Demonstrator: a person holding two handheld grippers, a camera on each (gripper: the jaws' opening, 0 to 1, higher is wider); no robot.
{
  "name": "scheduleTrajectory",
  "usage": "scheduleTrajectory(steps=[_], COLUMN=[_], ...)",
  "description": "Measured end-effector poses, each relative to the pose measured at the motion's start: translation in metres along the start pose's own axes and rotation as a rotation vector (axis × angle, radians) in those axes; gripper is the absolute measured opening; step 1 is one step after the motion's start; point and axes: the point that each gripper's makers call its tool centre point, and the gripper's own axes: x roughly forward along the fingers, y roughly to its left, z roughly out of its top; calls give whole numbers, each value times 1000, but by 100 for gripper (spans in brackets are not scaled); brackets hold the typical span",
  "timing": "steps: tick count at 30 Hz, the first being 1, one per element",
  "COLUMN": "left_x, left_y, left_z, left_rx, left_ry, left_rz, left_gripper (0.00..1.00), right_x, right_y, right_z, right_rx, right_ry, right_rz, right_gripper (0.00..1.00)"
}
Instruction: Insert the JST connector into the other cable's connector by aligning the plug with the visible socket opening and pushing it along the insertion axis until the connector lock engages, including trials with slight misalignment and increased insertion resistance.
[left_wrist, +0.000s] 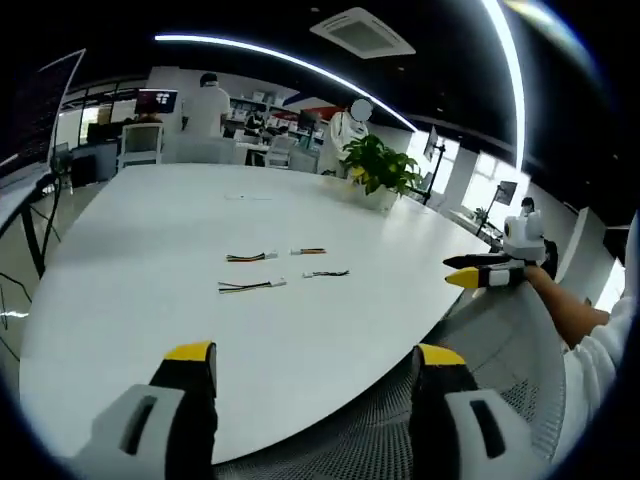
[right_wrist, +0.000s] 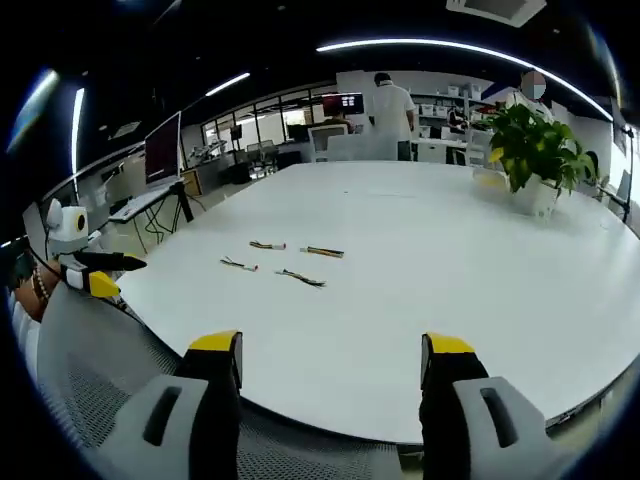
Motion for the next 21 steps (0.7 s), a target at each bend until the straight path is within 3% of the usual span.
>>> scheduleTrajectory(steps=[21], left_x=[0], left_y=[2], left_z=[-1], left_rx=[10], left_ry=[0], left_rz=[10], left_gripper=[78], right_x=[0], right_y=[7], right_z=[-5], right_rx=[10], right_ry=[29], right_rz=[16], right_gripper=[72])
